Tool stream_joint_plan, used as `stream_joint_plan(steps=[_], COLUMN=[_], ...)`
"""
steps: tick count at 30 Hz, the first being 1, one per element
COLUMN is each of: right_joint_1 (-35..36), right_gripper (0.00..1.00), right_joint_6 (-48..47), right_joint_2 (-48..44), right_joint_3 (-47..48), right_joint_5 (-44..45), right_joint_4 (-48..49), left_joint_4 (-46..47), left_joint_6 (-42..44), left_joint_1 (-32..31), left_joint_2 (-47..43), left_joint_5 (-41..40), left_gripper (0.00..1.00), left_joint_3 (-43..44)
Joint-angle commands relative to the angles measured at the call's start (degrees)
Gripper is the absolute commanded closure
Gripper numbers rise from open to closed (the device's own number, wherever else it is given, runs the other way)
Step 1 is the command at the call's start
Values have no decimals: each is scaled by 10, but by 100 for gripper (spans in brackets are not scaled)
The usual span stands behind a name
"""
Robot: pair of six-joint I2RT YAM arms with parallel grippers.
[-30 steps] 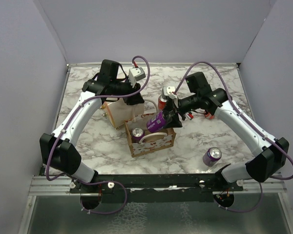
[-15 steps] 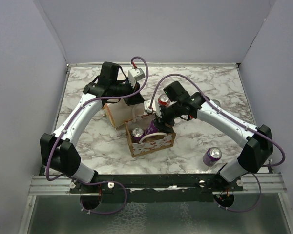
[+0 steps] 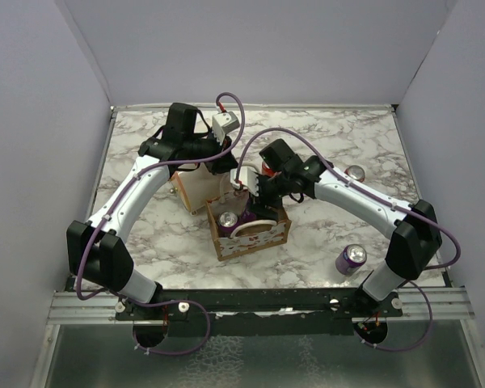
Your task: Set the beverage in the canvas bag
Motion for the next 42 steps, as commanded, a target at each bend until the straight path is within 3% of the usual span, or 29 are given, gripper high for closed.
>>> stream_joint_plan(steps=[1,18,33,42], right_joint_1=[6,14,20,23], right_gripper=[86,81,80,74], right_joint_6=[17,-20,-13,-3], right_joint_2=[8,10,33,47], right_joint_3=[18,-20,-32,-27], right_joint_5=[3,-41,0,1], right_joint_4=[45,69,112,113], left_joint_4=[15,26,27,28], left_joint_6=[5,-12,-7,-3], left_joint_1=[-1,-2,-2,-1], left_joint_2=[-11,-10,-17,-21], left_joint_5=[-5,5,-5,-7], left_gripper=[100,100,100,100], left_joint_3=[-13,-12,-16,-19])
